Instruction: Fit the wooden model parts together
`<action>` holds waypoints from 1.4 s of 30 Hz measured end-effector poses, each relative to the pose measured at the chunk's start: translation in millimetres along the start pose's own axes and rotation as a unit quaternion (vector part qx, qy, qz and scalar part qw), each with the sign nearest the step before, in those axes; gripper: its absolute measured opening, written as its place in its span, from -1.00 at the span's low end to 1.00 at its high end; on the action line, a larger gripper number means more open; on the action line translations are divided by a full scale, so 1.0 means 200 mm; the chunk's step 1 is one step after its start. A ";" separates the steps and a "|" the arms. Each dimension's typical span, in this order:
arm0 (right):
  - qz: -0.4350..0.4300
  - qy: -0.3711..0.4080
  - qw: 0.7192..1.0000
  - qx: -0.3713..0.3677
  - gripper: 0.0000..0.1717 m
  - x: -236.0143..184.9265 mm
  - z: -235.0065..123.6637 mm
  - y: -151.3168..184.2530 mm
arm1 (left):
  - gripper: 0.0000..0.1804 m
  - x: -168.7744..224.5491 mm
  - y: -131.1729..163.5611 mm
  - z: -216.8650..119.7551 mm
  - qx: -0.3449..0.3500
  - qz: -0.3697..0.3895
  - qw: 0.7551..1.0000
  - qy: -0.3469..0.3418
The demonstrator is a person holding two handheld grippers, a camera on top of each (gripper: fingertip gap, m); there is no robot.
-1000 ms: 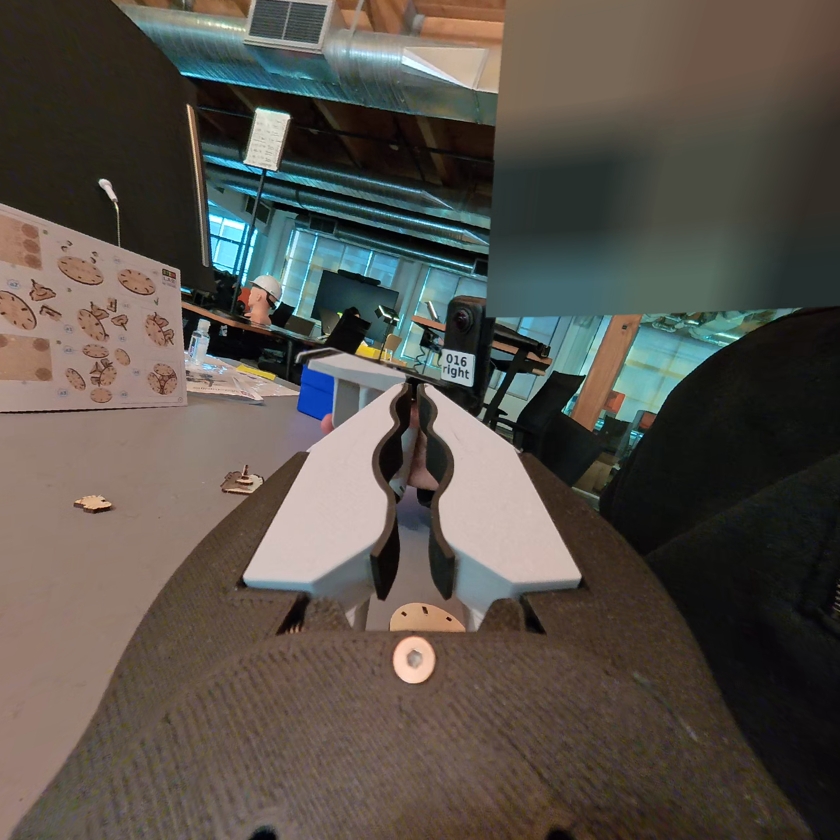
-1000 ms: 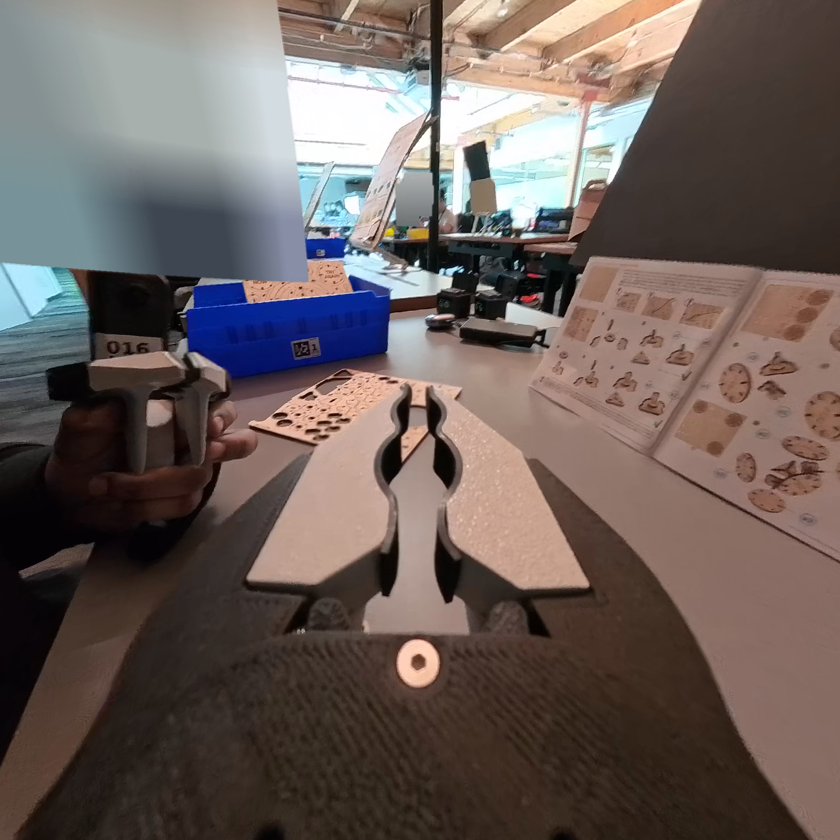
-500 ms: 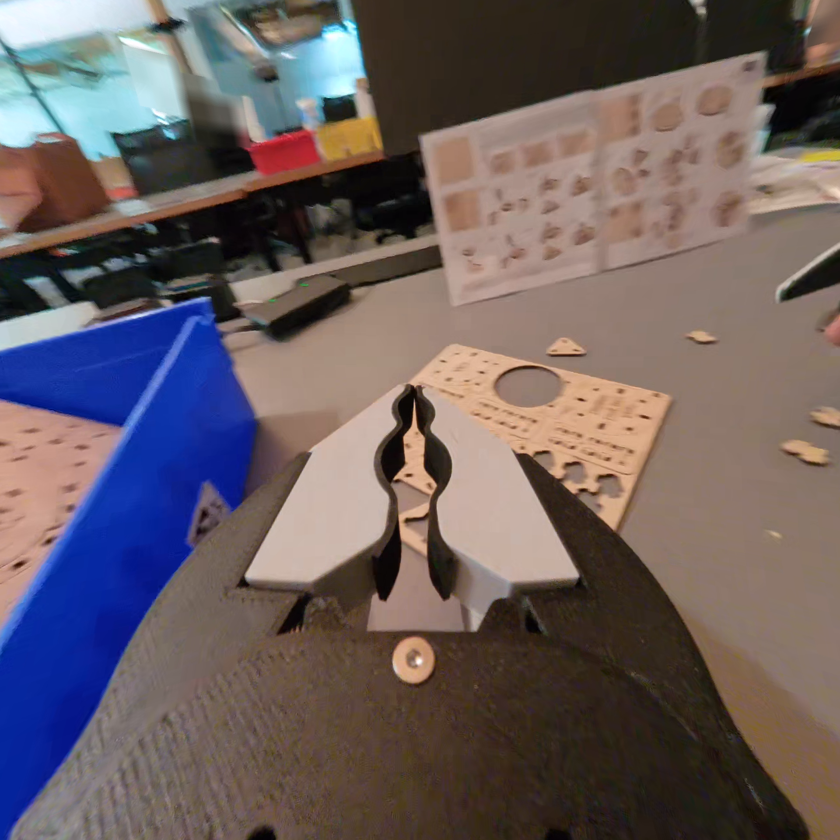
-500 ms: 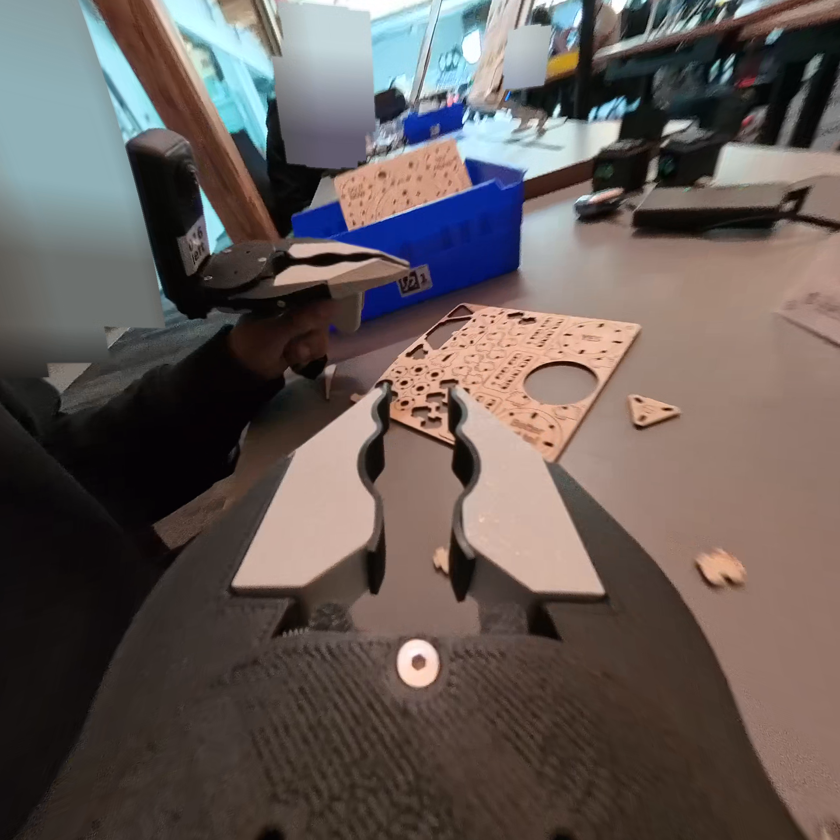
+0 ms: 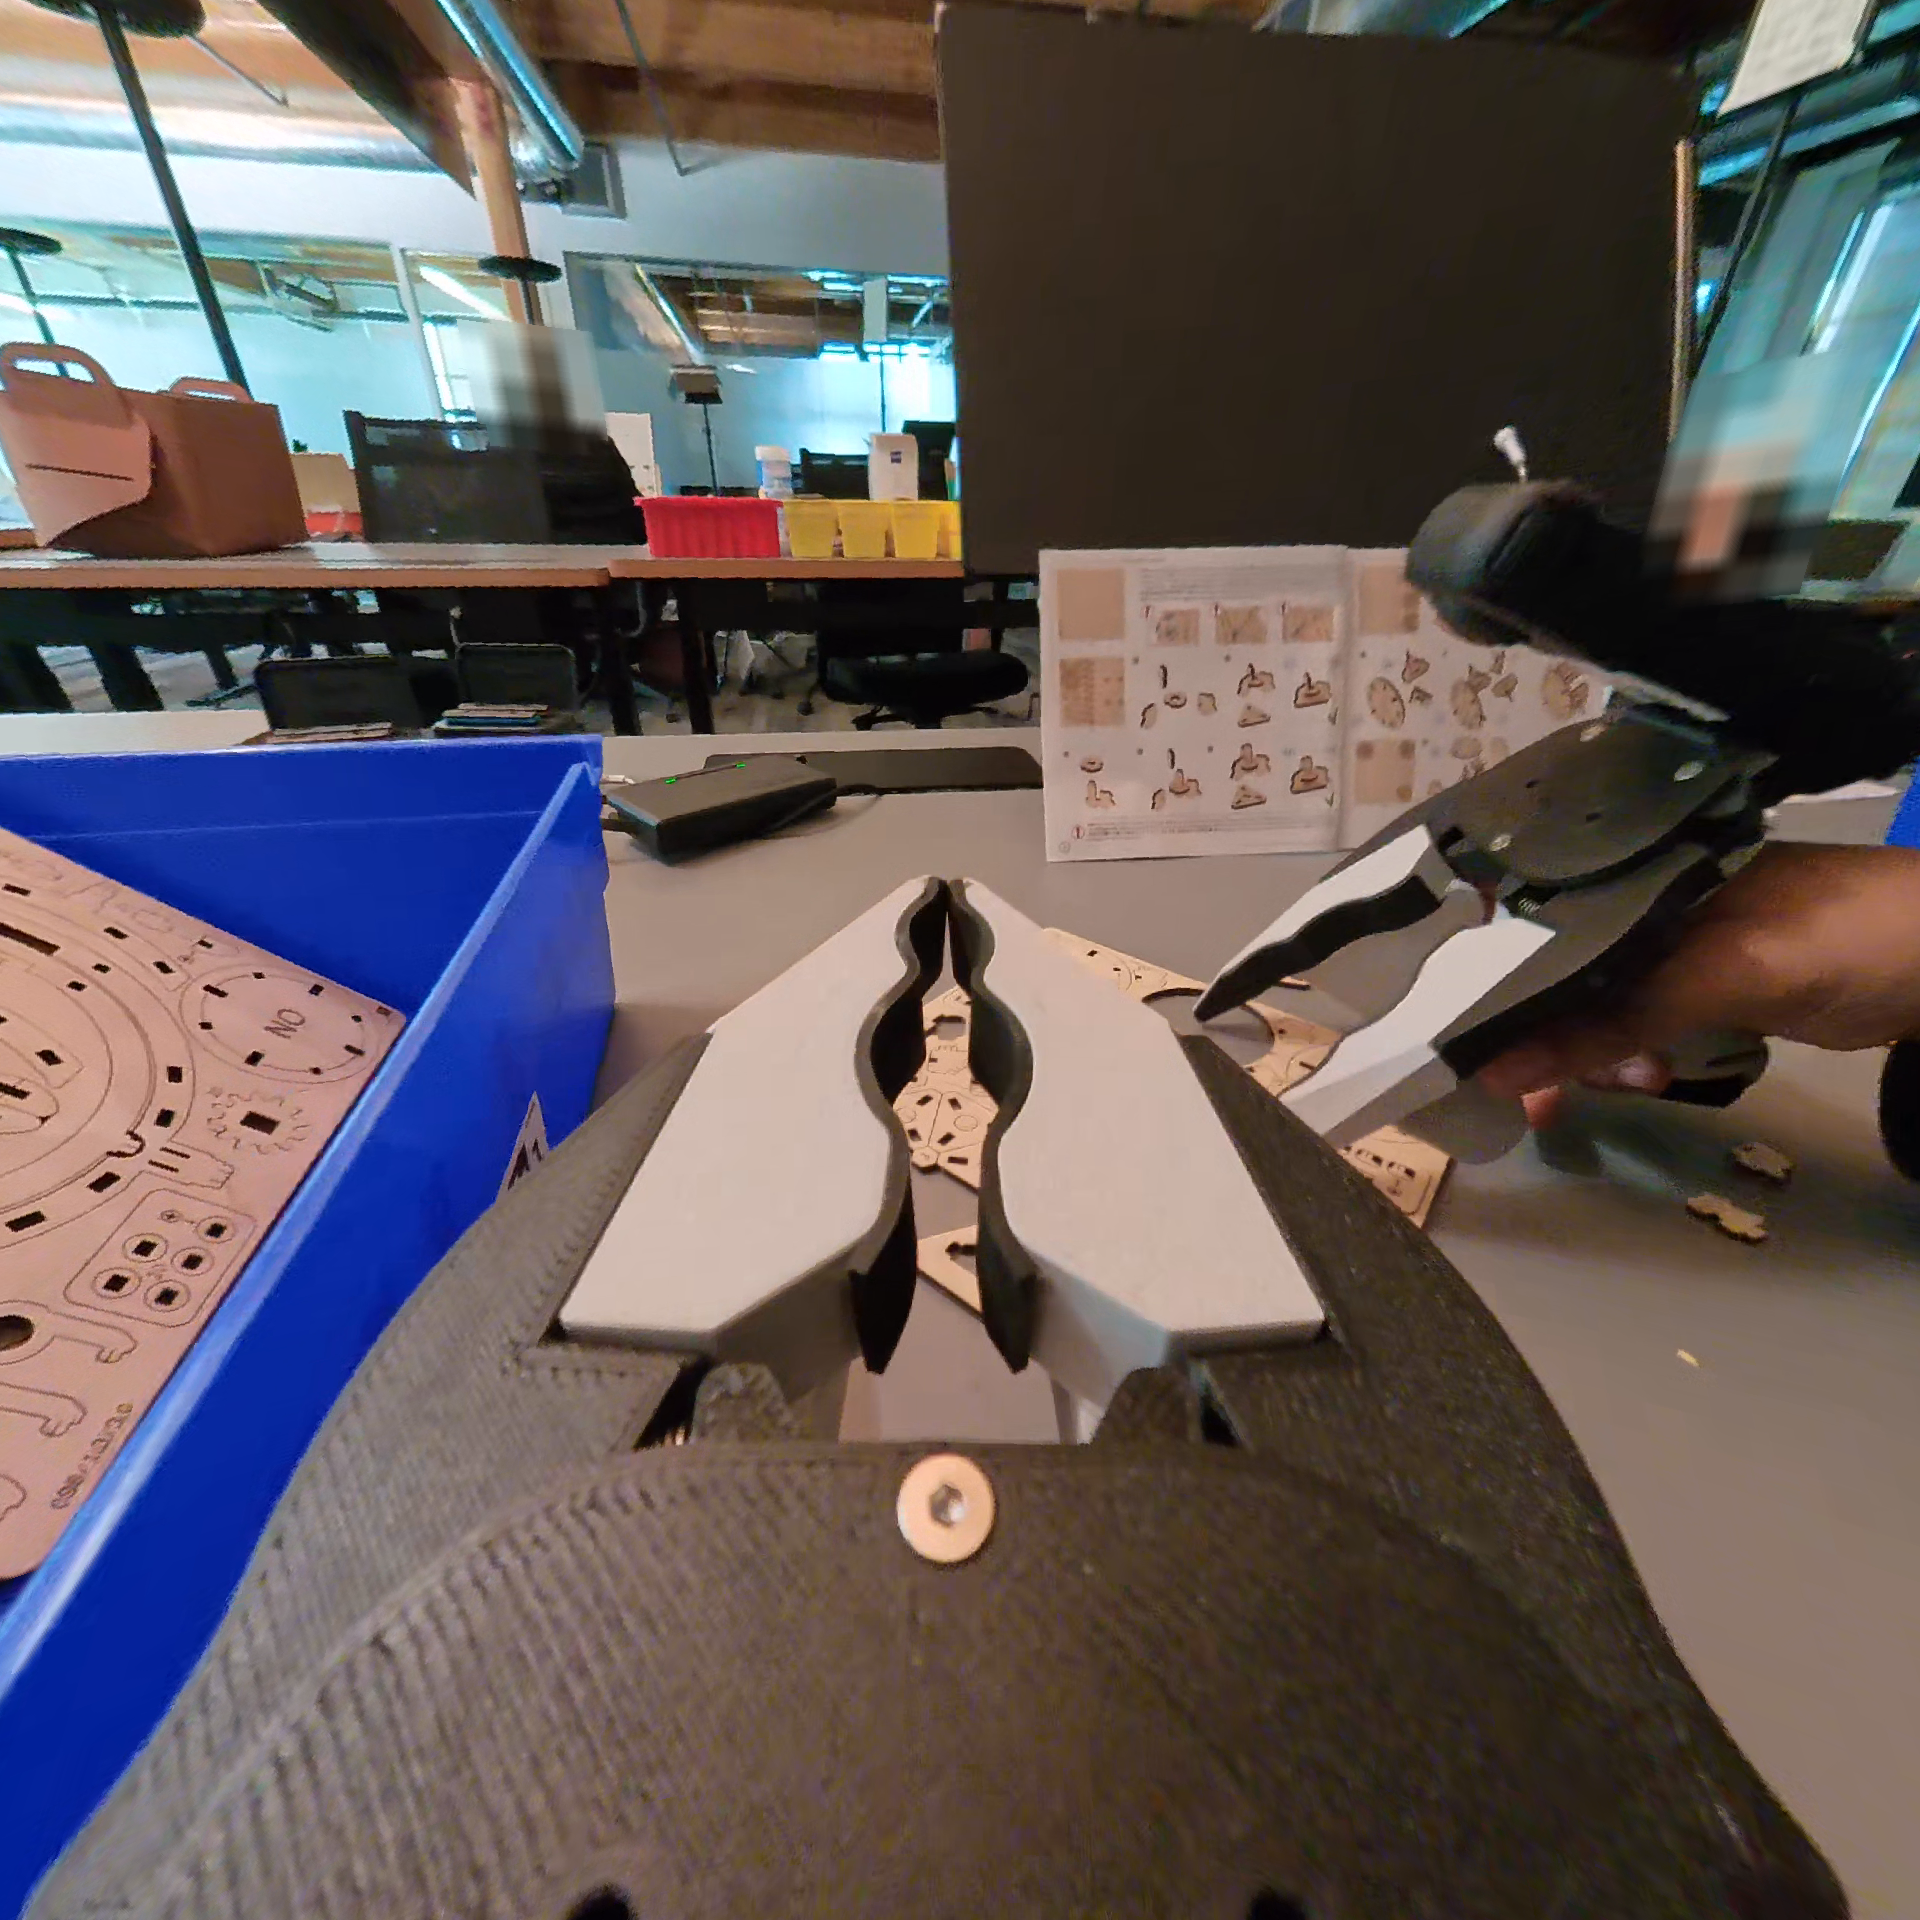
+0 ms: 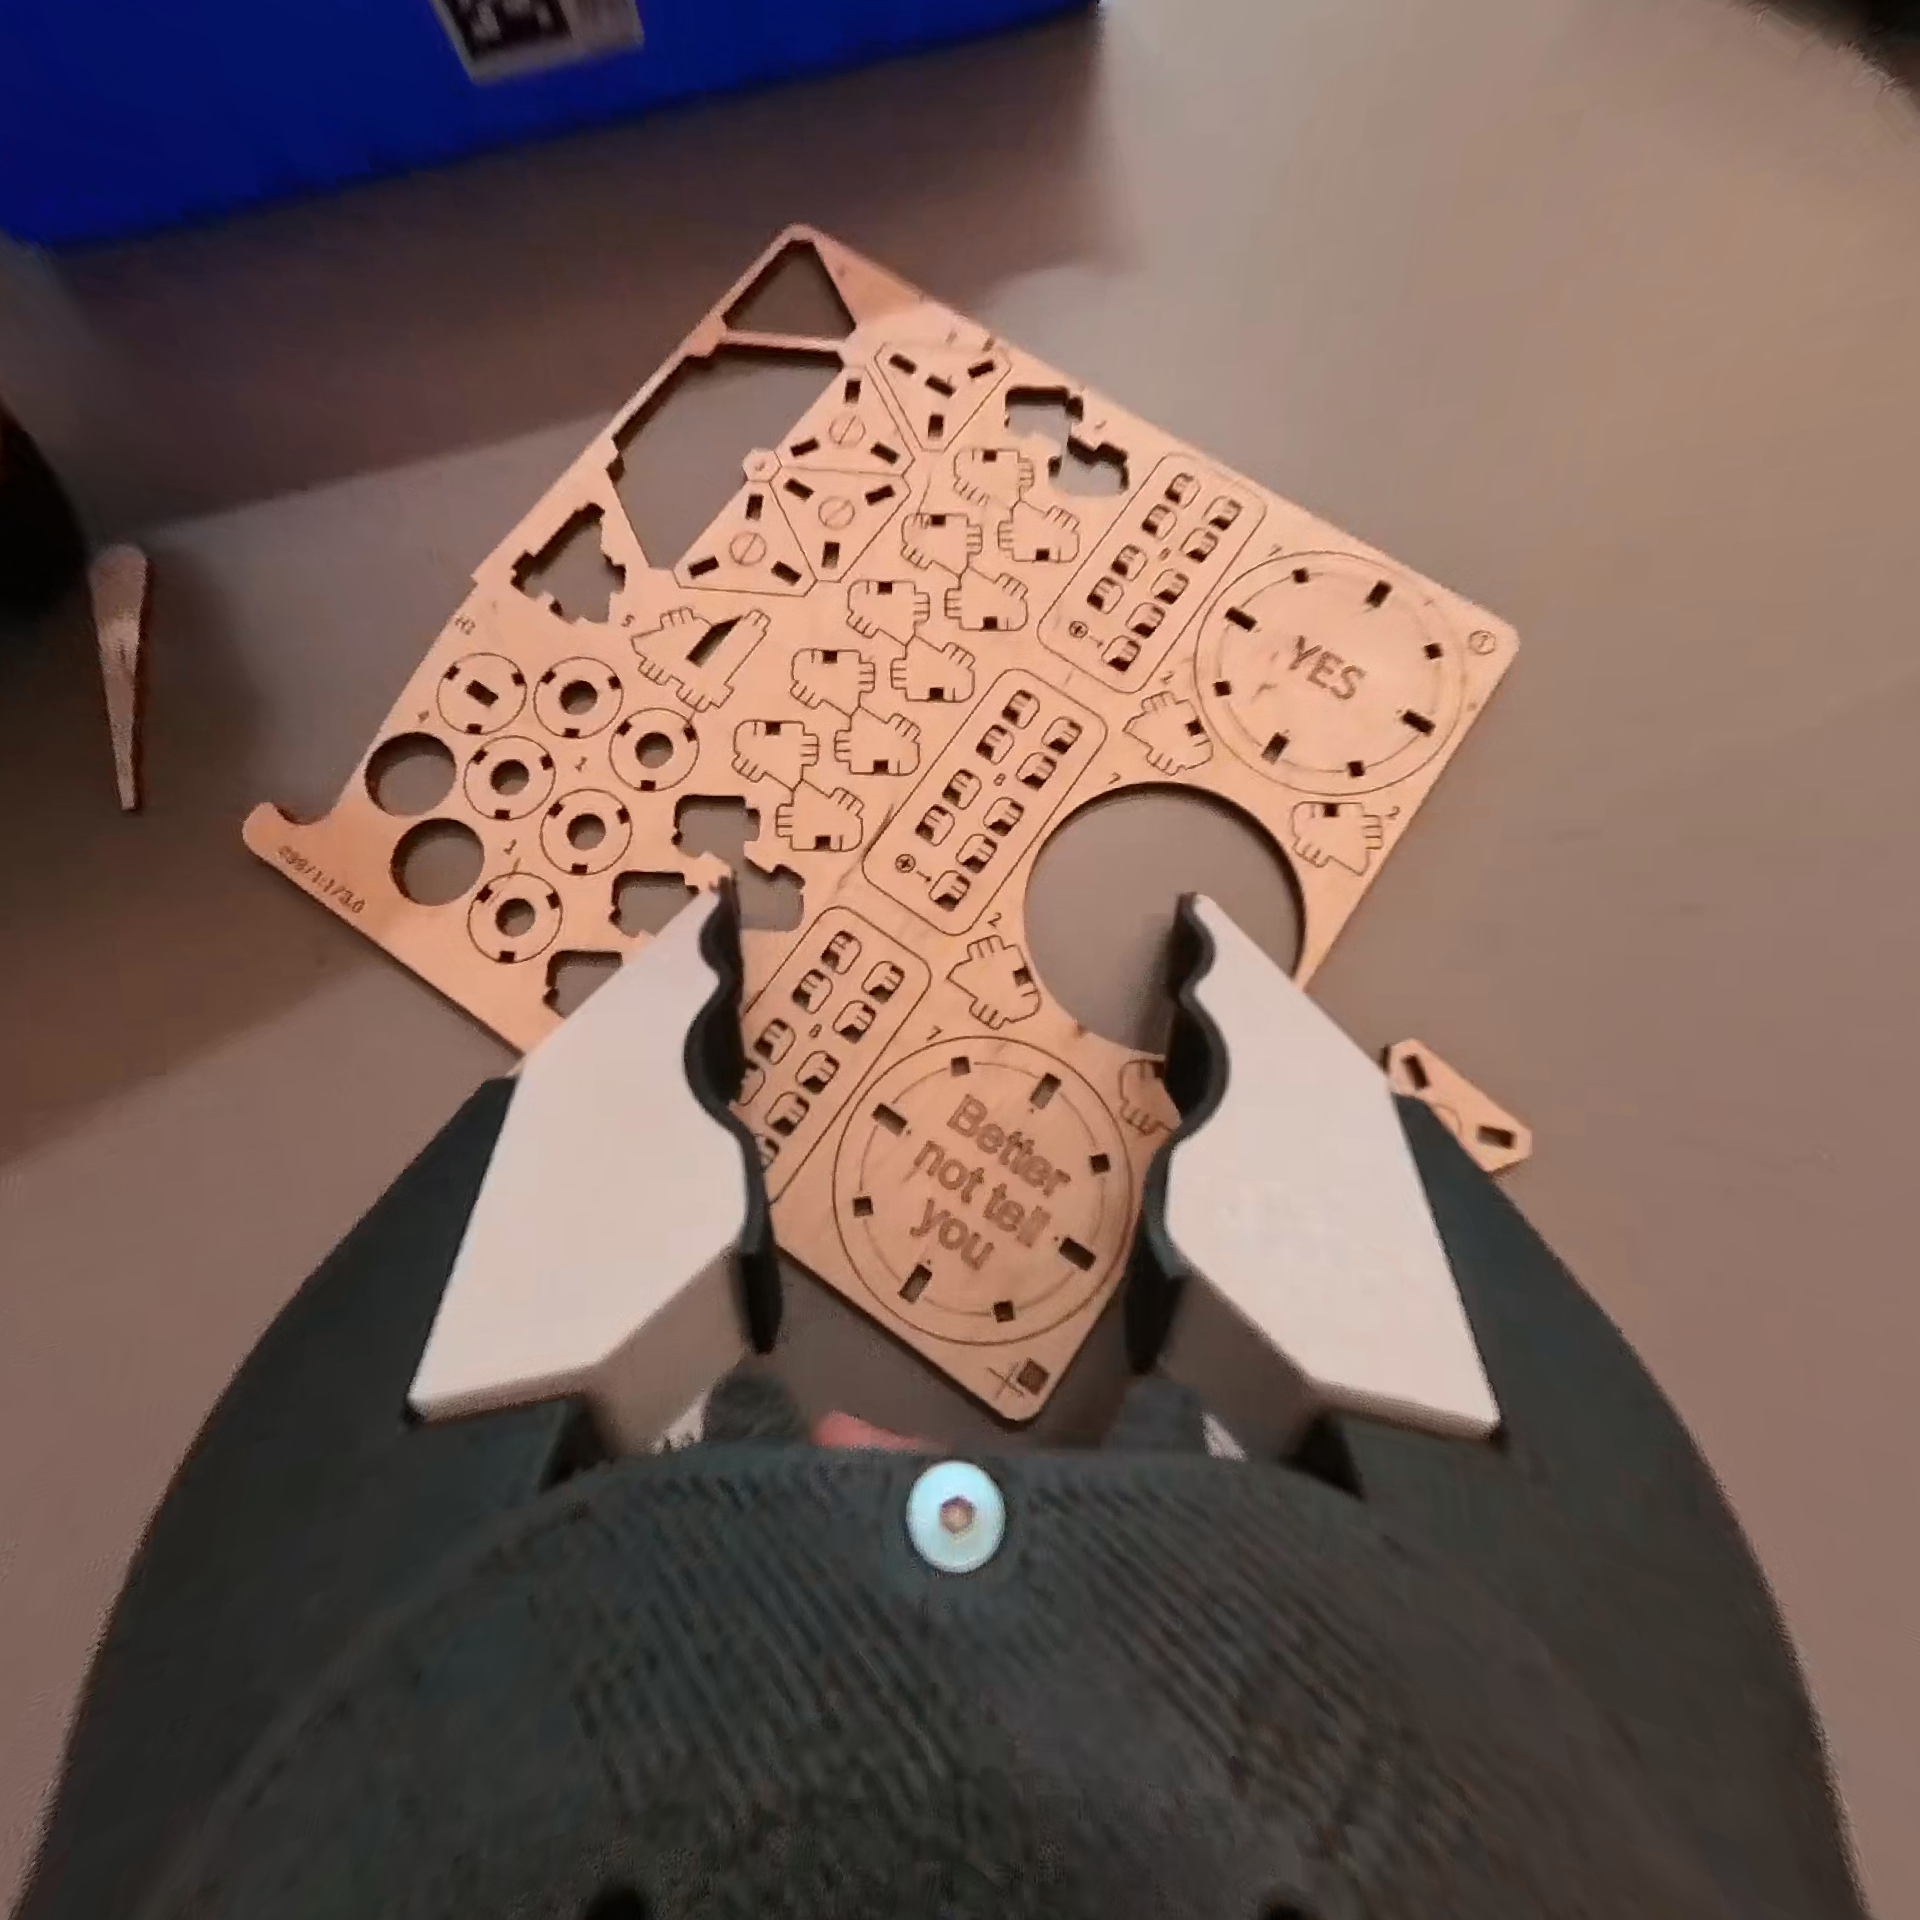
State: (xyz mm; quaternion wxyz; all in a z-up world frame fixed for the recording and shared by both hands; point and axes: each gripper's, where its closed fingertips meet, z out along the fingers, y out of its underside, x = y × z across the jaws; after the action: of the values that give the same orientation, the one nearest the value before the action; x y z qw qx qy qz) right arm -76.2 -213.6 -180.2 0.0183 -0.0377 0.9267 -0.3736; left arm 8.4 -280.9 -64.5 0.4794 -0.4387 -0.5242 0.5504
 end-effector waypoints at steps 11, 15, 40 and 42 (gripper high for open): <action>-0.010 -0.008 1.000 0.013 -0.51 -0.05 -0.01 0.01 | -1.00 -0.01 -0.03 -0.02 0.029 -0.026 0.999 0.017; -0.018 0.003 0.999 0.033 -0.51 -0.02 -0.03 -0.01 | -1.00 -0.01 -0.04 -0.02 0.034 -0.020 0.999 0.012; -0.153 0.087 0.937 0.303 -0.53 -0.05 -0.42 -0.39 | -0.93 0.27 0.01 0.04 -0.054 -0.331 0.910 0.244; -0.161 0.116 0.925 0.324 -0.58 -0.04 -0.45 -0.41 | -0.93 0.22 0.00 0.05 -0.029 -0.346 0.912 0.217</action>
State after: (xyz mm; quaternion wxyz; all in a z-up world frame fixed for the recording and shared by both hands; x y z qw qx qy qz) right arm -69.5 -209.6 -58.0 -0.1383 -0.1350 0.7325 -0.6528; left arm -7.8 -240.0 -62.9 0.7287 -0.3526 -0.5419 0.2261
